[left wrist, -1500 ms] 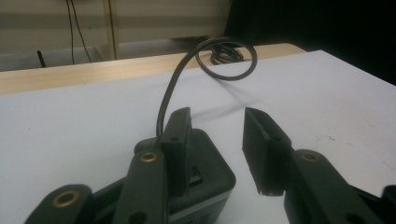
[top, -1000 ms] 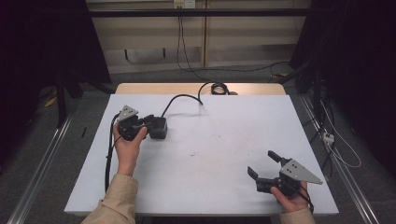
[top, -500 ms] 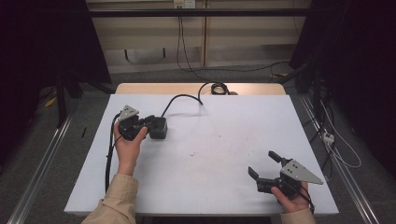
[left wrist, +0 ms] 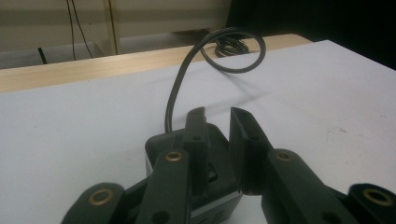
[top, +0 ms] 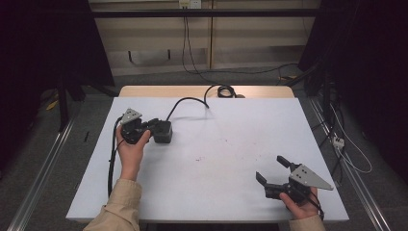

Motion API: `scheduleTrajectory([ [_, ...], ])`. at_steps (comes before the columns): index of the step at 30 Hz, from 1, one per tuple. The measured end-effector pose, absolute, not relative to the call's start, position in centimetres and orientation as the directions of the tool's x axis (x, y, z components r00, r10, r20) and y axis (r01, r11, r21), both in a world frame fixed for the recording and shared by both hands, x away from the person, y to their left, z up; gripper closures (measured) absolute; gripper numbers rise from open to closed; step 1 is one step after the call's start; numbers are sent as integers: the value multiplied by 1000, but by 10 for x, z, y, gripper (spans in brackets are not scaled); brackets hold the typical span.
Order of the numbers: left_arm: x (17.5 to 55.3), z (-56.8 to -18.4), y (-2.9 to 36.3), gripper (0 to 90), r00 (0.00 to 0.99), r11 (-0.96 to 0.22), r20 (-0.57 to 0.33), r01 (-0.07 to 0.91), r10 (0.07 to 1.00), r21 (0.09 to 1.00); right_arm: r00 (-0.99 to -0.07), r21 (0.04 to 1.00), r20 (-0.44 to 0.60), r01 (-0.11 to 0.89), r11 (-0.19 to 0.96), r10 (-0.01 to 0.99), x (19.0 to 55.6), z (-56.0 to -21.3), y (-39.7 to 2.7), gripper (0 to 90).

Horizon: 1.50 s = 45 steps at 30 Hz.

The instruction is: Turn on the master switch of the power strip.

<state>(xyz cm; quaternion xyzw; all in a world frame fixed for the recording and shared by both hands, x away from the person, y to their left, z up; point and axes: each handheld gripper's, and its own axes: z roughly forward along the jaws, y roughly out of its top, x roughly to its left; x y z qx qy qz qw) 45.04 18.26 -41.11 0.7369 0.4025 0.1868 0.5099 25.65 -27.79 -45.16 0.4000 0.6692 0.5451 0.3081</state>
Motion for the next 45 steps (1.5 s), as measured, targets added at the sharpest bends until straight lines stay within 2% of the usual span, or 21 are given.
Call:
scheduleTrajectory([
  [24, 452, -416, 183, 811, 602, -189, -115, 418, 790, 889, -489, 976, 19, 199, 90, 872, 256, -452, -278, 44],
  [33, 452, -418, 182, 900, 608, -204, -107, 420, 787, 884, -489, 976, 19, 199, 90, 872, 256, -451, -277, 45],
  [45, 453, -420, 180, 900, 602, -195, -115, 423, 790, 885, -490, 976, 18, 199, 91, 872, 256, -451, -277, 45],
])
